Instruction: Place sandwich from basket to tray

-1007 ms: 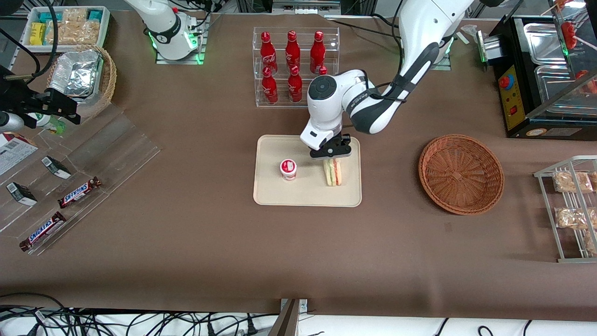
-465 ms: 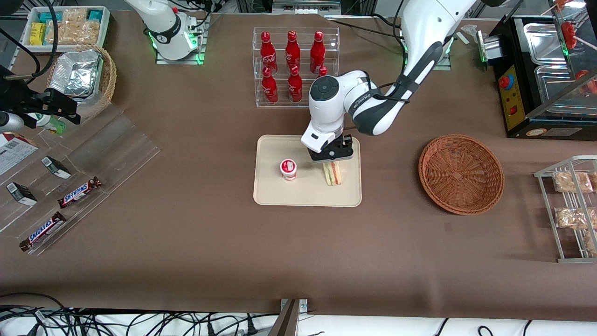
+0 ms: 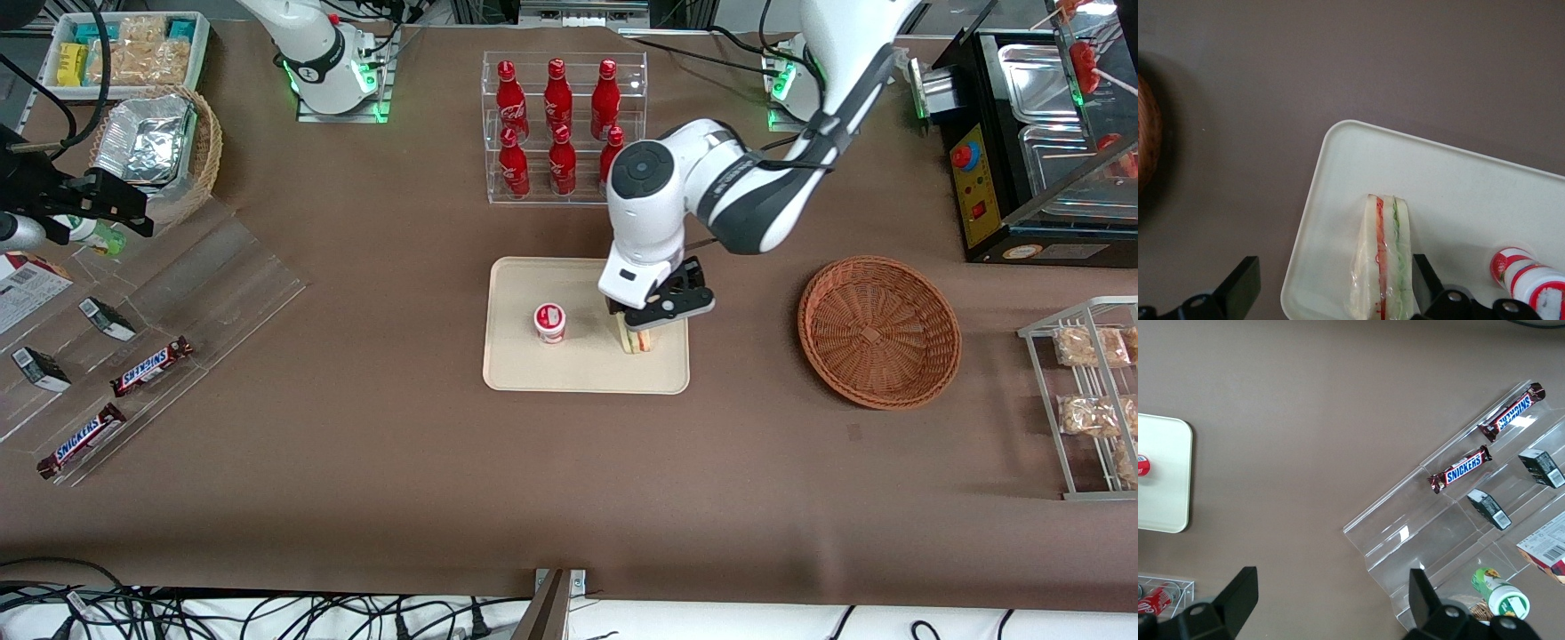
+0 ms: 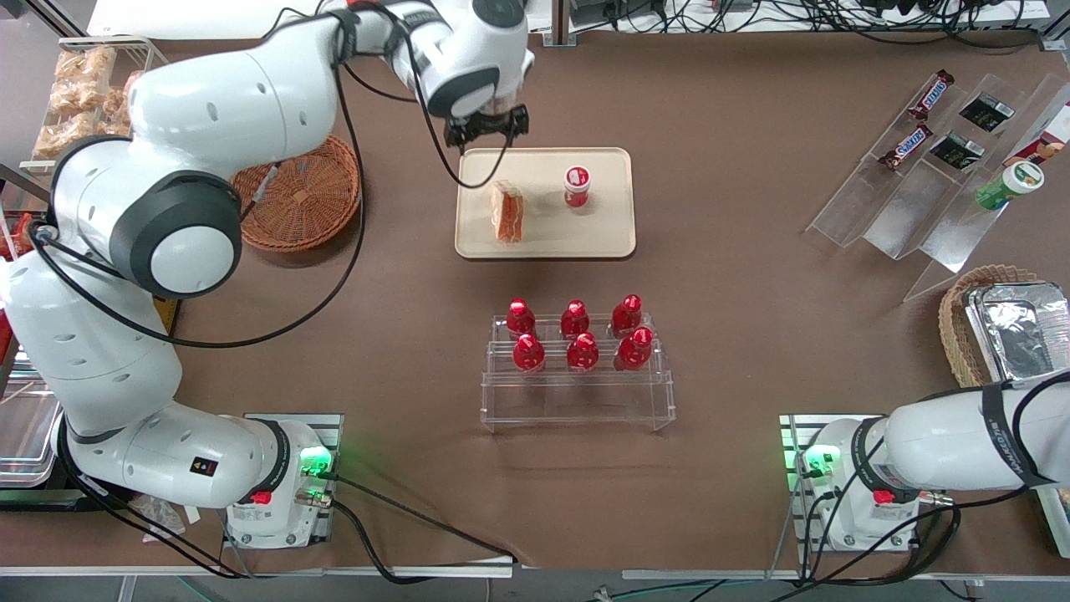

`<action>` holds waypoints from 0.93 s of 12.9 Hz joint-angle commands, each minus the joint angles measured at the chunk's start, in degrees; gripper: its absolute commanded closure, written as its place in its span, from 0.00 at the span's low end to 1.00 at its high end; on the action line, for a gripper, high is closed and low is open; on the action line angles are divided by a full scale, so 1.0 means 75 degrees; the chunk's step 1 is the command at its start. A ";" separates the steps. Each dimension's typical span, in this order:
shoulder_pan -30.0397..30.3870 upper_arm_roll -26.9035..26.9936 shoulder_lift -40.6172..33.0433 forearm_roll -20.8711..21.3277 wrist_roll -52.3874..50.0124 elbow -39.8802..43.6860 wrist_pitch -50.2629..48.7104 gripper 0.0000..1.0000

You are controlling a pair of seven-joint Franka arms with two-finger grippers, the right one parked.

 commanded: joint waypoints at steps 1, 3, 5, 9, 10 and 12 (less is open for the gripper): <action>0.0277 -0.0055 -0.0012 -0.0378 0.0628 0.0780 -0.0826 0.00; 0.0582 -0.0066 -0.0129 -0.0623 0.1106 0.1038 -0.1085 0.00; 0.1026 -0.0043 -0.0317 -0.1138 0.2053 0.1506 -0.1633 0.00; 0.1695 0.0039 -0.0317 -0.1456 0.4199 0.2562 -0.3194 0.00; 0.1929 0.0051 -0.0317 -0.1712 0.4563 0.2575 -0.3242 0.00; 0.2013 0.0447 -0.0317 -0.1971 0.5581 0.2924 -0.3603 0.00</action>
